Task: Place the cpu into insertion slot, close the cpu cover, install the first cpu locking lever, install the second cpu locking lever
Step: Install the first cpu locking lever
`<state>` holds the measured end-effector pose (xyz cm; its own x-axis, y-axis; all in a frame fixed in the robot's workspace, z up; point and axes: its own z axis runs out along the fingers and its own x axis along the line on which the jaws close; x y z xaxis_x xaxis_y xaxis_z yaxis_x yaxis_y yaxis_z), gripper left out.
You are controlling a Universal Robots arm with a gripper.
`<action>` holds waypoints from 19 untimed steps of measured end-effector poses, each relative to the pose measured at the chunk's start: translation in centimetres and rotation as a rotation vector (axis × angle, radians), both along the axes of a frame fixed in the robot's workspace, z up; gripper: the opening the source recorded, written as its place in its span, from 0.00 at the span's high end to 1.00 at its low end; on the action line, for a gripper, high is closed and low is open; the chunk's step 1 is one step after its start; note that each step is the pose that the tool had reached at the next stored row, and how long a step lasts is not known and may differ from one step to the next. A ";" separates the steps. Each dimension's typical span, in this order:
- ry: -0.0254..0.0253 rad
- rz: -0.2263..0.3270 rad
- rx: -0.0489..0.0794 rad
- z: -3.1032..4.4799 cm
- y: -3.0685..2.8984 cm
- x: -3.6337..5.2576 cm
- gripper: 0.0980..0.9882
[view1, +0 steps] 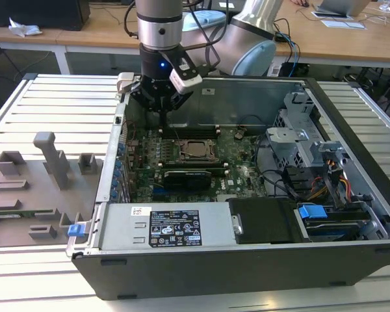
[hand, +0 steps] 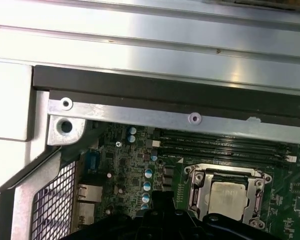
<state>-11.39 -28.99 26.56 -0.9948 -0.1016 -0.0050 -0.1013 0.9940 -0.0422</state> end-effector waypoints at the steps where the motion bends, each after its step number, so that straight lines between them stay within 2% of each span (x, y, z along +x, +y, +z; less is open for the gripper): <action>1: 0.0000 0.000 0.000 -0.17 0.01 0.00 0.99; 5: 0.0000 0.000 0.000 -0.29 0.43 0.02 0.99; 9: 0.0000 0.000 0.003 -0.32 1.41 0.34 0.99; 19: 0.0005 0.000 0.005 -0.35 1.44 2.46 0.99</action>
<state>-8.93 -27.55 26.21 -0.9948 -0.1015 -0.0050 -0.1013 0.9942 -0.0375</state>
